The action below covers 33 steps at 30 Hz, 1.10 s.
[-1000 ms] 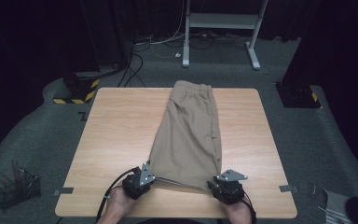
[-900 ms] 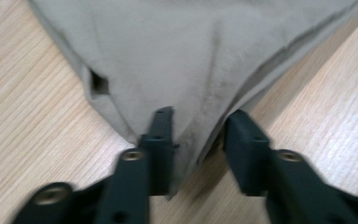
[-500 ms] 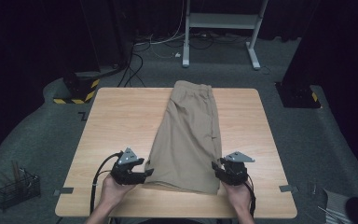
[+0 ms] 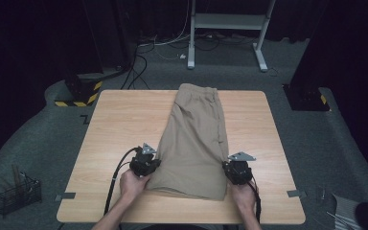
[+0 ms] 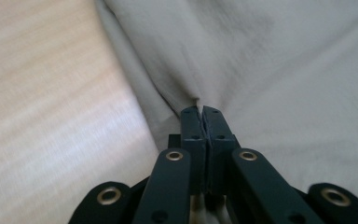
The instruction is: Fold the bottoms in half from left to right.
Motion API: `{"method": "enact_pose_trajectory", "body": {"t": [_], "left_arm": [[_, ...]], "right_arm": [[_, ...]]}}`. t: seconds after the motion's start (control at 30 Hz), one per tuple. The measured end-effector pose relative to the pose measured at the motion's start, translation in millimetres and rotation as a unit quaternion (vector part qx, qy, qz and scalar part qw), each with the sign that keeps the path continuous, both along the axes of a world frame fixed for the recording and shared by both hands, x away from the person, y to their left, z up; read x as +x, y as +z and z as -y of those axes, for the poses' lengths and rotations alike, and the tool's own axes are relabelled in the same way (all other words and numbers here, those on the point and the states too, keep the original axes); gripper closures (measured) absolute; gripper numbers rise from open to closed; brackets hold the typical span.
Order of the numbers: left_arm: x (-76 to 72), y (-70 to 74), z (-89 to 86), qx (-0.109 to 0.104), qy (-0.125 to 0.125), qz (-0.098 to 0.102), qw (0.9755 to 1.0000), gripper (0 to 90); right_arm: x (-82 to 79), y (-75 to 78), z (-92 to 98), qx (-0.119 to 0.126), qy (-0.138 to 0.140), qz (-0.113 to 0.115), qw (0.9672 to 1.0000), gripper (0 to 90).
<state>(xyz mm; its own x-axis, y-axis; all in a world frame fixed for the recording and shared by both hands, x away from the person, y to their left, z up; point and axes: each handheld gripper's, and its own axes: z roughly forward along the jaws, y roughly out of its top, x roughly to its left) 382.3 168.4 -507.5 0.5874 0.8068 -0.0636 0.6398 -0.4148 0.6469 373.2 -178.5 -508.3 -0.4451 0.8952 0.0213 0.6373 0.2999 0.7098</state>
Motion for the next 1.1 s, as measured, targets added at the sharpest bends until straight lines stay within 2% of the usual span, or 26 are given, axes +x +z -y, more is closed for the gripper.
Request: {"method": "enact_pose_trajectory", "body": {"t": [0.1, 0.17, 0.23, 0.3, 0.37, 0.43, 0.5, 0.57, 0.67, 0.73, 0.83, 0.9, 0.97, 1.03, 1.1], "left_arm": [[-26.2, 0.3, -4.6, 0.001, -0.022, -0.005, 0.9997, 88.9], [-40.2, 1.0, -10.5, -0.012, -0.027, -0.02, 0.9994, 88.2], [-47.6, 3.0, -17.5, -0.017, -0.023, -0.024, 0.9993, 82.1], [-47.1, 6.6, -22.8, -0.028, -0.013, -0.022, 0.9993, 69.4], [-37.4, 12.5, -24.7, -0.033, 0.004, -0.013, 0.9994, 58.5], [-25.1, 16.2, -20.8, -0.033, 0.013, 0.001, 0.9994, 53.5], [-12.2, 16.1, -14.9, -0.03, 0.022, 0.005, 0.9993, 50.9], [3.7, 13.9, -8.6, -0.037, 0.035, 0.003, 0.9987, 50.8], [19.0, 11.1, -1.2, -0.031, 0.042, 0.003, 0.9986, 52.3], [25.8, 8.7, 1.1, -0.027, 0.042, 0.0, 0.9988, 55.6], [32.8, 3.7, -1.3, -0.035, 0.046, -0.014, 0.9983, 63.8], [34.5, 0.9, -3.0, -0.031, 0.044, -0.022, 0.9983, 68.9], [33.4, -0.1, -3.1, -0.03, 0.038, -0.021, 0.9986, 74.8], [32.4, -0.2, -3.2, -0.019, 0.031, -0.018, 0.9992, 81.1], [30.9, 0.2, -4.9, -0.021, 0.03, -0.021, 0.9991, 85.3]], "right_arm": [[-13.6, -3.6, 1.4, -0.01, 0.018, -0.007, 0.9998, 88.5], [-25.6, -3.9, 0.8, -0.01, 0.03, -0.01, 0.9995, 87.9], [-34.7, -3.1, 0.4, -0.008, 0.041, -0.011, 0.9991, 84.9], [-39.4, 0.0, -0.5, -0.004, 0.049, -0.009, 0.9988, 77.2], [-38.7, 5.5, -1.4, 0.005, 0.048, -0.001, 0.9988, 68.1], [-33.1, 14.6, -4.5, 0.016, 0.039, 0.013, 0.999, 59.8], [-25.5, 19.9, -8.5, 0.024, 0.036, 0.02, 0.9989, 56.4], [-10.7, 21.2, -14.3, 0.026, 0.028, 0.014, 0.9992, 55.8], [10.2, 17.3, -20.0, 0.022, 0.013, -0.001, 0.9997, 57.4], [23.9, 14.5, -24.5, 0.02, 0.007, -0.012, 0.9997, 59.8], [38.0, 9.8, -28.4, 0.021, 0.01, -0.032, 0.9992, 67.7], [43.3, 5.7, -30.4, 0.017, 0.017, -0.046, 0.9987, 76.5], [44.3, 2.3, -32.2, 0.003, 0.023, -0.048, 0.9986, 87.2], [43.2, 1.0, -30.1, 0.004, 0.024, -0.045, 0.9987, 89.9], [41.1, 1.8, -24.3, 0.006, 0.016, -0.038, 0.9991, 90.0]]}}
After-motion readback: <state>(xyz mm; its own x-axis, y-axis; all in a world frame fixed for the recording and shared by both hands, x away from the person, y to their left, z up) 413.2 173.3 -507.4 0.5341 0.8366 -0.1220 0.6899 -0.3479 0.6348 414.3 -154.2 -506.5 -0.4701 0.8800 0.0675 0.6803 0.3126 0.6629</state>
